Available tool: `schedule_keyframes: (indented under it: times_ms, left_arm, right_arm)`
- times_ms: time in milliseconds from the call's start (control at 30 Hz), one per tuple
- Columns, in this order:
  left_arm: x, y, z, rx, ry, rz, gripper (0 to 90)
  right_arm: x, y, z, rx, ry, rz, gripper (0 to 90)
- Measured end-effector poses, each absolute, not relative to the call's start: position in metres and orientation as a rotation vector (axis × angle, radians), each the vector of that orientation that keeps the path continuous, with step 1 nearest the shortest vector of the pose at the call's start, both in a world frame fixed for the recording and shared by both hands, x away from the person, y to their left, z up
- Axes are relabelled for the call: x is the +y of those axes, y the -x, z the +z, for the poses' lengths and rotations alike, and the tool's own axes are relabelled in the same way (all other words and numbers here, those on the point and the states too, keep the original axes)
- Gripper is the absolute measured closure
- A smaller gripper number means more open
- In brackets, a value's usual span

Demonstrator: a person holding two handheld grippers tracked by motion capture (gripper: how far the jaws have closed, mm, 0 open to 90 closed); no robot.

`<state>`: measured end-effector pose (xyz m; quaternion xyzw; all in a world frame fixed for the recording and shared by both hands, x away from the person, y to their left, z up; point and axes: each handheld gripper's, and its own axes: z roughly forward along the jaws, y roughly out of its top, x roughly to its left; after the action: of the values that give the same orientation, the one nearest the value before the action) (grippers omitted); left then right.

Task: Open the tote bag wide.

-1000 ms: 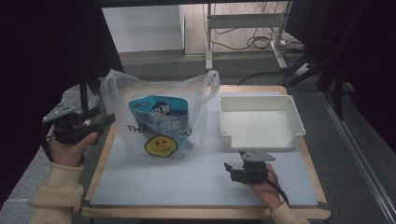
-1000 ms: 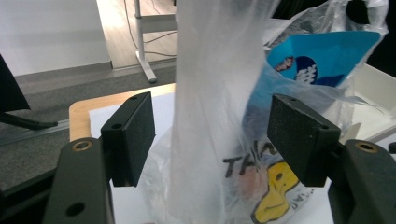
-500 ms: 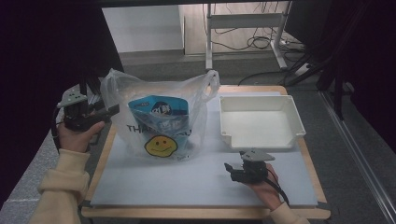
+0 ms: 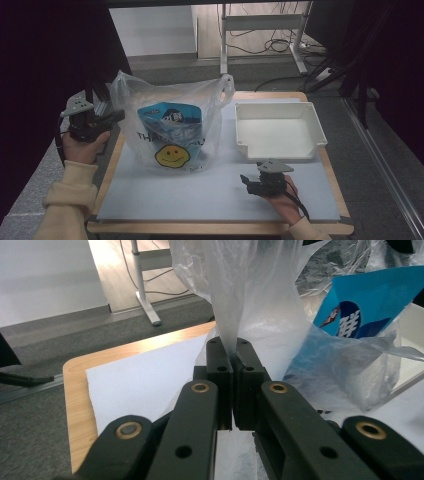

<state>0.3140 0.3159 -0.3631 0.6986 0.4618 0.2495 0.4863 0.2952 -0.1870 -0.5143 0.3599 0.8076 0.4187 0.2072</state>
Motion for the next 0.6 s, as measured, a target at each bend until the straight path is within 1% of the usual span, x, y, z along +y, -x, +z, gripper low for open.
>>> schedule_keyframes:
  times_ms: [167,333,600]
  left_arm:
    - [0.318,-0.312,-0.363,1.098,-1.691,0.592,89.4]
    - [0.318,-0.311,-0.364,1.072,-1.687,0.589,89.5]
    - [0.320,-0.312,-0.370,1.061,-1.685,0.581,89.5]
  right_arm:
    - [-0.184,-0.296,-0.511,2.237,-0.996,1.164,24.4]
    - [-0.178,-0.294,-0.499,2.225,-0.974,1.205,25.1]
    - [-0.173,-0.300,-0.468,2.169,-0.953,1.265,26.1]
